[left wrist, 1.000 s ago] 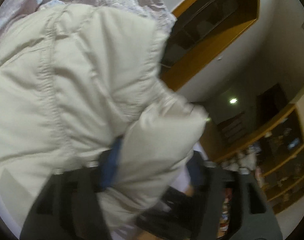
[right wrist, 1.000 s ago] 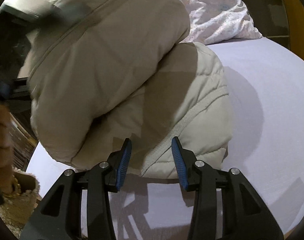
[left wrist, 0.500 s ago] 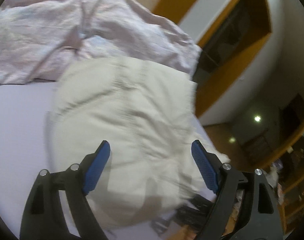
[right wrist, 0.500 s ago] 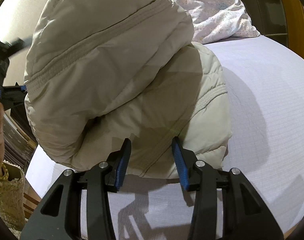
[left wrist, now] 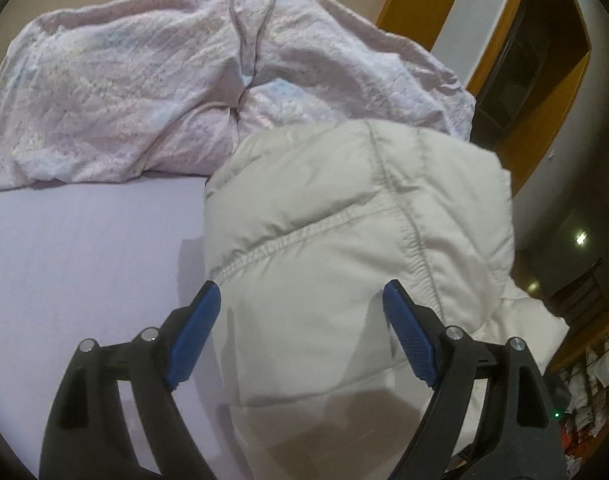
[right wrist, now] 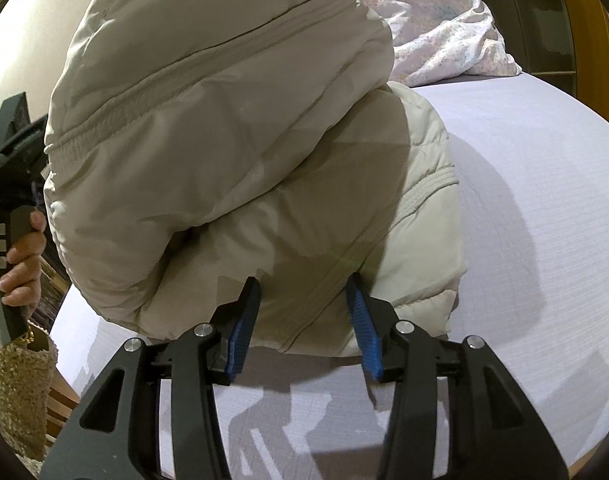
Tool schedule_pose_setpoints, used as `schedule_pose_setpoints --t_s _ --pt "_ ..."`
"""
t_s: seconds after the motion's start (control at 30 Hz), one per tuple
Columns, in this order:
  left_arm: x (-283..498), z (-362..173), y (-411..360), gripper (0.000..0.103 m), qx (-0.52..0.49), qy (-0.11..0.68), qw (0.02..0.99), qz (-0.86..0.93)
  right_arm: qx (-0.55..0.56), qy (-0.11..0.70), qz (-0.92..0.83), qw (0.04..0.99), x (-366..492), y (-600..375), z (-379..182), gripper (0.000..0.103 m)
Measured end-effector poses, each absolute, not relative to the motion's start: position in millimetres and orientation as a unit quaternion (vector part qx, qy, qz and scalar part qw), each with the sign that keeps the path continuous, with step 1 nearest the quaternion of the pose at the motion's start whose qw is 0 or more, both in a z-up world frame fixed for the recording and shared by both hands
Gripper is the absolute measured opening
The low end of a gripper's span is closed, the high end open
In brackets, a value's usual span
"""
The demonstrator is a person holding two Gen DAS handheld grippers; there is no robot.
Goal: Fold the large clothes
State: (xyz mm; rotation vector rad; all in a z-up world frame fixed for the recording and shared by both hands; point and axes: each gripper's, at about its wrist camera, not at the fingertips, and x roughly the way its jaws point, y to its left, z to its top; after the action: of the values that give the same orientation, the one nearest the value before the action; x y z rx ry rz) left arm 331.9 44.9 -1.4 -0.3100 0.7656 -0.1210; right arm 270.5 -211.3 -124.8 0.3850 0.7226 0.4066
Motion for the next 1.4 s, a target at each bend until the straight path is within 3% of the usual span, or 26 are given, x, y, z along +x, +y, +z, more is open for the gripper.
schedule_pose_setpoints --t_s 1.4 --pt "343 -35 -22 0.091 -0.091 0.393 0.913 -0.059 0.143 0.358 0.158 0.909 261 -202 -107 0.05"
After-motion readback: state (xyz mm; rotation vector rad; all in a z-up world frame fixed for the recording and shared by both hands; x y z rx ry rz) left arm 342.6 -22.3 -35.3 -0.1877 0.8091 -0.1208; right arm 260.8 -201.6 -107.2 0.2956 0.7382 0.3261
